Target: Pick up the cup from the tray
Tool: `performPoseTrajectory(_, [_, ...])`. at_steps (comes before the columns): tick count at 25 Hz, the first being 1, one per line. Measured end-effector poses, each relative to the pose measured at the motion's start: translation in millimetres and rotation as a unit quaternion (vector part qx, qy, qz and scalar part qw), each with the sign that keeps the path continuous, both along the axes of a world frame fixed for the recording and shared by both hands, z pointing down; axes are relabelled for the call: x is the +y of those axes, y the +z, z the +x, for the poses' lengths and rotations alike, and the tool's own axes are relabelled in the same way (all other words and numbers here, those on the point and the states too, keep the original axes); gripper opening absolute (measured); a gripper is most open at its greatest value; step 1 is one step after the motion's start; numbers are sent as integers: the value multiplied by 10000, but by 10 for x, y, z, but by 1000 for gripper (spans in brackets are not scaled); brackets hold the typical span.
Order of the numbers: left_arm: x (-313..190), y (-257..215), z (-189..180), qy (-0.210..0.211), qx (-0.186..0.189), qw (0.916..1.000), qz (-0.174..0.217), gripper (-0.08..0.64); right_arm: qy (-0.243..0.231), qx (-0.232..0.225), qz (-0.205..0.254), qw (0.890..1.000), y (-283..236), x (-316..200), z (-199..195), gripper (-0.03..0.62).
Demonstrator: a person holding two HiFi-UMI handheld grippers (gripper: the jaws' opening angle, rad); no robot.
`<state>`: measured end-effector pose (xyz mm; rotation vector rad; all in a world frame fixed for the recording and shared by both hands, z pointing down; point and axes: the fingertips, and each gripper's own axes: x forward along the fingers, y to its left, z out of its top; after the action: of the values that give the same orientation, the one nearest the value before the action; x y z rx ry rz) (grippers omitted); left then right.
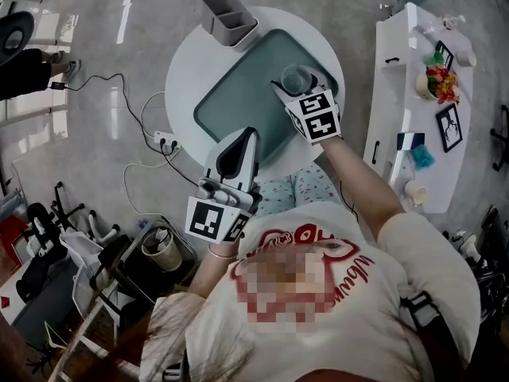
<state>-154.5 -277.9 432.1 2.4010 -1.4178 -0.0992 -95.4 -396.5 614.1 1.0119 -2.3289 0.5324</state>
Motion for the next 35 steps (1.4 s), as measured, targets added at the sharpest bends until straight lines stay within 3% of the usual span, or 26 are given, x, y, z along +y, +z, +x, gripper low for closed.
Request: performPoseTrajectory(35, [231, -330, 348, 325, -100, 9985, 425, 15, -663, -679, 673, 9932, -1944, 850, 275, 319])
